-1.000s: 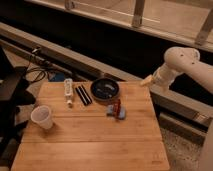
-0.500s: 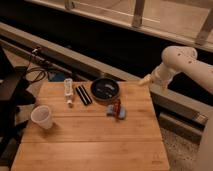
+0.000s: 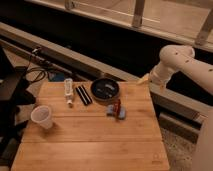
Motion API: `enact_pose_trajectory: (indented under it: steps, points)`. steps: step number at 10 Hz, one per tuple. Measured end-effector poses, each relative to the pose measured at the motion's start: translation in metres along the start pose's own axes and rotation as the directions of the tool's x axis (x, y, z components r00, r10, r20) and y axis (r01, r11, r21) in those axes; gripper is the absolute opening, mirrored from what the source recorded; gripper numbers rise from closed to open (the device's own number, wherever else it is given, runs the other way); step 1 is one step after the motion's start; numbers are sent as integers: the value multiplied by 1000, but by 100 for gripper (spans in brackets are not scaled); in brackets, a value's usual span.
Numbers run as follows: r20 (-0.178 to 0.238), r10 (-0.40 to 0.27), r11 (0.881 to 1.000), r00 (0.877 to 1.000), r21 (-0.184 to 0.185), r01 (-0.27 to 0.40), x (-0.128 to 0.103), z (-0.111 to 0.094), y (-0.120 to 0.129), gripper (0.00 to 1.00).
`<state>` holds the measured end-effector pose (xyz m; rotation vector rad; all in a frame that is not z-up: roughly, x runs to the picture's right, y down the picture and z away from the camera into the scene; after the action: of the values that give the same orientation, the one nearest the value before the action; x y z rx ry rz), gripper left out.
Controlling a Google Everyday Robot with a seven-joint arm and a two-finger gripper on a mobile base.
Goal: Pick up the ceramic bowl
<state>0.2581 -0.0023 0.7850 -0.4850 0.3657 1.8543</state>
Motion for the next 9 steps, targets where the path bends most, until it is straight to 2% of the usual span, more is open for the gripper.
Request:
enact_pose_trajectory:
  steps: [2, 3, 5, 8, 9]
  points:
    - [2, -4, 1000, 1000, -3, 4, -1, 0, 3, 80]
    - [8, -12, 1000, 1000, -17, 12, -3, -2, 4, 80]
    - [6, -32, 997, 999, -66, 33, -9, 4, 28, 80]
    - [-34, -62, 980, 997, -191, 55, 3, 28, 90, 80]
    - [-31, -59, 979, 998, -196, 52, 6, 30, 101, 80]
